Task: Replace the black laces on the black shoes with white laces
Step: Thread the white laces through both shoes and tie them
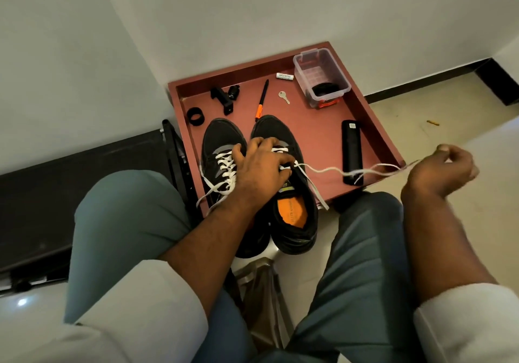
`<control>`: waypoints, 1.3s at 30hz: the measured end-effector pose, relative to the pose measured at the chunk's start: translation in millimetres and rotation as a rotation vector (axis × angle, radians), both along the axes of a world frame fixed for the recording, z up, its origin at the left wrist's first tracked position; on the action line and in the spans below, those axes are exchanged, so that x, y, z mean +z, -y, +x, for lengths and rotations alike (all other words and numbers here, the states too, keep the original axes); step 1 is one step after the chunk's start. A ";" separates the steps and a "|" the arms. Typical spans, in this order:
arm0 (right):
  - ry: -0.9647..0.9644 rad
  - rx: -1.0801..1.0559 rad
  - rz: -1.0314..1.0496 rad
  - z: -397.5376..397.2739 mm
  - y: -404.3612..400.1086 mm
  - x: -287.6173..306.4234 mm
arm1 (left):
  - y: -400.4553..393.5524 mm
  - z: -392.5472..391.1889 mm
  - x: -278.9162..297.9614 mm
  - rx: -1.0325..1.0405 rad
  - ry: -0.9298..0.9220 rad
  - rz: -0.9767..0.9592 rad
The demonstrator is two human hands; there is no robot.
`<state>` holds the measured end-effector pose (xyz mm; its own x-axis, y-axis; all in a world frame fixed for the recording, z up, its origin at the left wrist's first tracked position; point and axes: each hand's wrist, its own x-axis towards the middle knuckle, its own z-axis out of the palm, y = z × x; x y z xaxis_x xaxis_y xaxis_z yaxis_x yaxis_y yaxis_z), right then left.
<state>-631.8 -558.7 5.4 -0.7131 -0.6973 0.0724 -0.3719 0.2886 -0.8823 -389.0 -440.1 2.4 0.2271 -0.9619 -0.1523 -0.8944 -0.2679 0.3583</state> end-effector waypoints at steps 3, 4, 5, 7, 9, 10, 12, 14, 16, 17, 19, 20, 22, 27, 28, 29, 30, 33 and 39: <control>-0.074 0.526 -0.029 41.8 -24.0 8.9 | 2.4 -2.0 -0.7 -0.005 0.003 0.006; -0.061 0.795 0.030 58.4 -35.3 4.7 | 2.4 -2.0 -1.2 -0.009 0.001 0.002; -0.085 1.041 0.090 72.6 -46.6 -1.5 | 2.1 -1.5 -1.6 -0.011 0.000 -0.001; -0.206 1.301 0.181 87.6 -63.0 -23.0 | 0.5 -0.4 -1.5 -0.009 0.002 0.003; -0.293 1.284 0.186 91.8 -66.9 -36.0 | -0.6 -0.1 -1.0 -0.008 0.002 0.008; -0.330 1.259 0.169 91.1 -65.8 -36.1 | -1.1 0.0 -0.8 -0.009 0.001 0.006; -0.361 1.126 0.172 81.5 -59.2 -30.1 | -1.0 1.3 -1.0 -0.010 0.001 0.003; -0.238 0.858 0.210 63.9 -48.2 -20.2 | -0.6 3.8 -0.6 0.014 -0.005 0.010; -0.037 0.687 0.261 50.2 -44.5 -19.4 | -0.3 5.2 0.9 0.042 -0.009 0.023; 0.092 0.651 0.286 49.7 -46.5 -19.8 | 0.0 4.8 1.2 0.050 -0.009 0.029; 0.406 0.572 0.303 57.9 -51.1 -20.0 | 0.7 3.6 0.1 0.070 -0.007 0.029; 0.528 0.530 0.319 61.7 -52.1 -18.2 | 0.4 2.9 -0.6 0.081 -0.002 0.023; 0.569 0.534 0.399 62.0 -51.9 -17.4 | -0.9 1.7 -2.6 0.098 0.016 0.002; 0.055 1.180 0.811 60.1 -63.7 -26.7 | -3.8 -5.2 -3.8 0.117 0.074 -0.019; -0.081 1.246 0.840 61.1 -64.7 -30.0 | -3.6 -5.3 -4.2 0.118 0.074 -0.020; -0.192 1.251 0.824 61.3 -63.3 -34.2 | -3.8 -4.9 -4.3 0.118 0.071 -0.028; -0.263 1.211 0.794 60.6 -60.7 -36.4 | -4.2 -4.3 -4.7 0.119 0.057 -0.043; -0.382 1.031 0.661 54.3 -54.3 -25.3 | -5.8 -2.7 0.6 0.204 -0.081 -0.120; -0.384 0.925 0.490 70.9 -59.3 51.3 | -10.7 7.6 40.6 0.123 -0.829 0.045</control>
